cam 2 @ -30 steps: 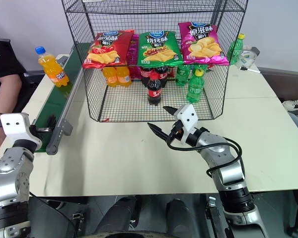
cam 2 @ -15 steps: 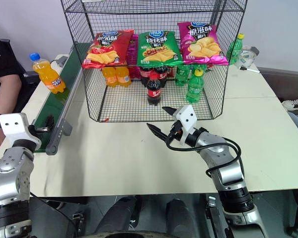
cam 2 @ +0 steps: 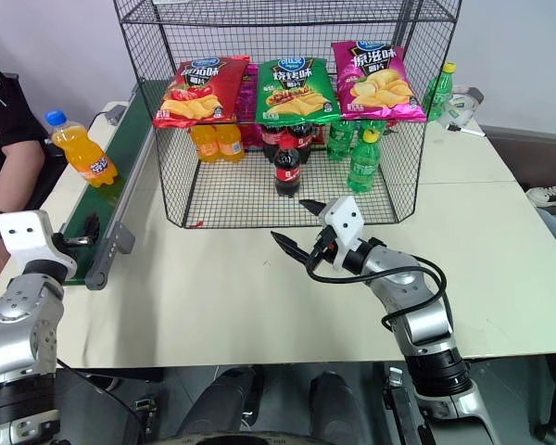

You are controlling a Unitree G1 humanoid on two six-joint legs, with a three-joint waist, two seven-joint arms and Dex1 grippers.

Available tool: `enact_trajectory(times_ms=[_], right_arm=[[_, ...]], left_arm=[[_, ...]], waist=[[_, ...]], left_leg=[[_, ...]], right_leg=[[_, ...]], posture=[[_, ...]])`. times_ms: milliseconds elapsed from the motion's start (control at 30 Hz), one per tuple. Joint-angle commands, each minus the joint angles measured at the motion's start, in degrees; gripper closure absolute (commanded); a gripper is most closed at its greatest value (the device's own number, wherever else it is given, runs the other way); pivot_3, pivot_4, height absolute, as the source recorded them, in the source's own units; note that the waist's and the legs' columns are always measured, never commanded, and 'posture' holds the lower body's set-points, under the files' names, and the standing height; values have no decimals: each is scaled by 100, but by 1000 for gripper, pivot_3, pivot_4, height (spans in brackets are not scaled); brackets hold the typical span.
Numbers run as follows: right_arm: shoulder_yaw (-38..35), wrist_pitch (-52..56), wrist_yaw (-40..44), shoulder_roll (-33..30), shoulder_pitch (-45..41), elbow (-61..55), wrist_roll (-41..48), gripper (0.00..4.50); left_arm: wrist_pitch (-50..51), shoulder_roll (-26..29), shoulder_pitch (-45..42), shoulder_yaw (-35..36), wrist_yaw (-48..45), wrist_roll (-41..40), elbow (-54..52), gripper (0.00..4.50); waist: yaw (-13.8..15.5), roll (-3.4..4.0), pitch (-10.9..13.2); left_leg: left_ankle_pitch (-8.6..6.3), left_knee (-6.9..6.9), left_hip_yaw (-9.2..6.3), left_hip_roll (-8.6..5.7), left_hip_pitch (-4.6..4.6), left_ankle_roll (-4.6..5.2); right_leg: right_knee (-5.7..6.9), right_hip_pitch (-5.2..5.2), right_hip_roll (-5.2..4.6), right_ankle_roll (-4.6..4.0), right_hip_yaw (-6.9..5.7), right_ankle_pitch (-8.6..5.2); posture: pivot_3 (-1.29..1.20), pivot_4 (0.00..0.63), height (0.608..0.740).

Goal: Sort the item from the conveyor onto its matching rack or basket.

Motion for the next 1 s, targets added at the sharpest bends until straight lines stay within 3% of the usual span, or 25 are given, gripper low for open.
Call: enact_trajectory(times_ms=[33, 1000], right_arm=[[-1, -94, -14, 48, -65, -177, 5, 0], [7, -147, 45, 82, -123, -69, -85, 0]], left_arm=[[-63, 43, -122, 184, 106, -39, -154, 80], [-397, 154, -418, 498, 367, -96, 25, 80]], waist=[[0, 0, 0], [0, 0, 0]], left_leg=[[0, 0, 0, 0, 0, 0], [0, 0, 0, 0, 0, 0]], right_leg=[[0, 0, 0, 0, 0, 0], [0, -1, 1, 3, -1, 2]], posture=[[0, 150, 740], [0, 150, 740]])
